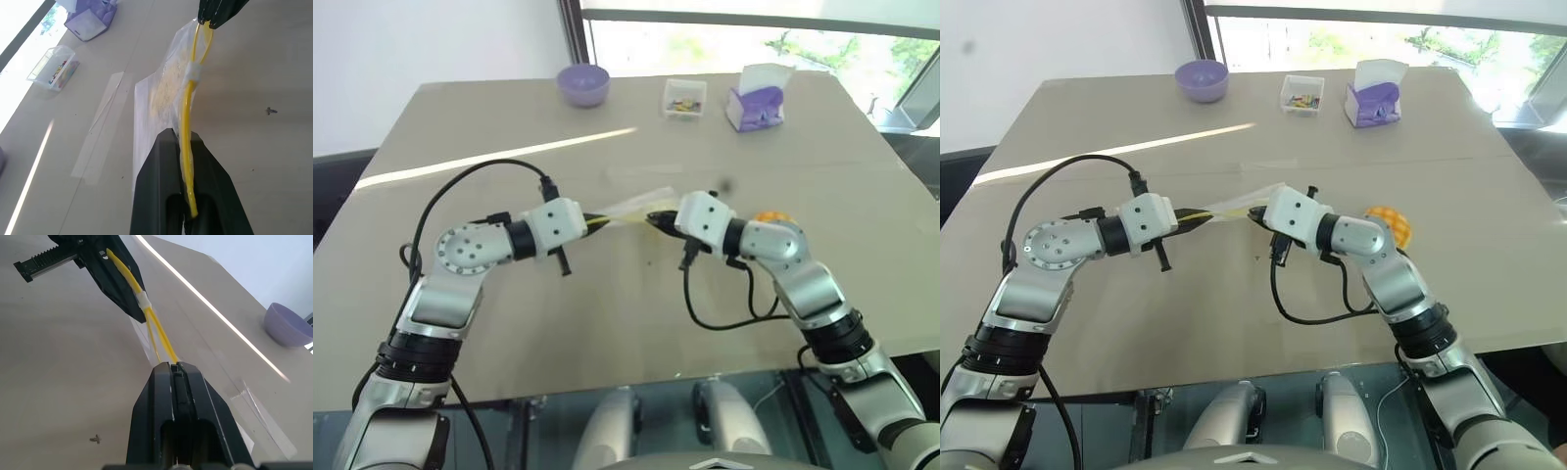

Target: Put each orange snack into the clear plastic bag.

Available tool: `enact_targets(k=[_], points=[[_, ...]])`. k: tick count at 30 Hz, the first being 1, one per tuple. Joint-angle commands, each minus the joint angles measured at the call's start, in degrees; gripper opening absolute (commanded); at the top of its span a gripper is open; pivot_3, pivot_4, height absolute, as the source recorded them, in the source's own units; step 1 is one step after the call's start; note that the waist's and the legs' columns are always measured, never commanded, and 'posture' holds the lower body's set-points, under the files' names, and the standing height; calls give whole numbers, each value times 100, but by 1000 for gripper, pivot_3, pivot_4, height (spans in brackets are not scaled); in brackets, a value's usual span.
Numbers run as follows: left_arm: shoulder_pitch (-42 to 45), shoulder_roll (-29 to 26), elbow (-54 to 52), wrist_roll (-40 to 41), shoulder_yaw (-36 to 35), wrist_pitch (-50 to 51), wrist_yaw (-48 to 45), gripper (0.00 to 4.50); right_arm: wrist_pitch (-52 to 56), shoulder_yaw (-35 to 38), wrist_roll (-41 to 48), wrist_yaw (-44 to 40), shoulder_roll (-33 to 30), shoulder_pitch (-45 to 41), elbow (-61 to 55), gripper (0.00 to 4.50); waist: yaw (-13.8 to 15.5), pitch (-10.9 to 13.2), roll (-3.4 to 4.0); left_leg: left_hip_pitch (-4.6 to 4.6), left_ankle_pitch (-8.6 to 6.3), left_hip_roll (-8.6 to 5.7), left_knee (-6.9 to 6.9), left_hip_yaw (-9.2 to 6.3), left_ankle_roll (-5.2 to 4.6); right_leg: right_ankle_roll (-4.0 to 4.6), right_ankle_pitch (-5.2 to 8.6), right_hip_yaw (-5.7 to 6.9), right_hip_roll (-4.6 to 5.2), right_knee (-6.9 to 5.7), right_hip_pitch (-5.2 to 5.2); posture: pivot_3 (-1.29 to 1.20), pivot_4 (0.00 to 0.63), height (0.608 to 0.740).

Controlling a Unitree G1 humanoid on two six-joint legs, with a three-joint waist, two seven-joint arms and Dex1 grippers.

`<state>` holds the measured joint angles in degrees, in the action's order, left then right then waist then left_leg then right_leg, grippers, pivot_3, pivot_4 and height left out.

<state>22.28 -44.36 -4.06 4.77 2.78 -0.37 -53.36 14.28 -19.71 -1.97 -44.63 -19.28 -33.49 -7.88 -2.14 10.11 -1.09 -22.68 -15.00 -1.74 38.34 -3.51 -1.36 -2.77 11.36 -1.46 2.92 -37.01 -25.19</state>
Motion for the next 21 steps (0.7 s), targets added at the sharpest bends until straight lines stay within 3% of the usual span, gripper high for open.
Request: enact_targets(k=[1,21], points=[[68,-3,-237,102,-143,-43,26,0,-103,20,43,-32,-11,-23,-77,89,0,0,0,0,0,0,0,0,0,0,0,0,0,0,0,0,150,740],[-250,-67,-435,-54,9,-454,-121,0,169,102,347,-19,290,-14,196,89,-4,0,0,1,0,1,0,0,0,0,0,-1,0,0,0,0,150,740]])
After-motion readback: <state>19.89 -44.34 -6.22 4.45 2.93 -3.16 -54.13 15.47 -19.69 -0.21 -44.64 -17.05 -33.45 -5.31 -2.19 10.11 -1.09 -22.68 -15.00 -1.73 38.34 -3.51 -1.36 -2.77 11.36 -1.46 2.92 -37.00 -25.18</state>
